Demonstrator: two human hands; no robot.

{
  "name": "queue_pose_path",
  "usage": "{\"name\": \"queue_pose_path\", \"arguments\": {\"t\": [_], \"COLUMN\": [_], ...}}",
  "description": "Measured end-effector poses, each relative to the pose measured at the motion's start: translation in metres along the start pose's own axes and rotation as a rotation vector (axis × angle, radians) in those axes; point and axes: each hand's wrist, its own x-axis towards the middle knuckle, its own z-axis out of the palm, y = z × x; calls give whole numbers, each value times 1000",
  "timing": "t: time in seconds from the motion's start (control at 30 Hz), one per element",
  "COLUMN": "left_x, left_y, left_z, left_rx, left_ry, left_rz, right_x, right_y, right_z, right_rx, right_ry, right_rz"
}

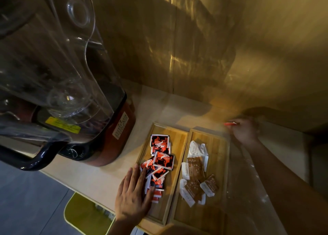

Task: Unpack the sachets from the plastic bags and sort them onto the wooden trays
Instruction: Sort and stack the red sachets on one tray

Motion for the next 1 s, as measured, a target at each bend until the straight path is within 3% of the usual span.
{"name": "queue_pose_path", "arguments": {"t": [0.13,0.27,0.43,0.67,1.0], "left_x": [0,0,0,-1,0], "left_y": [0,0,2,-4,-4], "left_z": [2,2,-3,-1,-3], "left_rx": [0,-27,-27,44,-29], "left_ry": [-16,-41,-63,-105,-48], "left_rz": [-10,-26,-6,-33,22], "right_x": [-34,-79,-115,-147,-165], "right_y": [-42,-82,-101,-106,-98], "right_z": [-7,-5,23,74,101], "right_rx": [148,453,461,302,-132], "right_ry": [77,-327,-612,-772,-437], "right_rz": [-218,-145,-220,-361,-522]}}
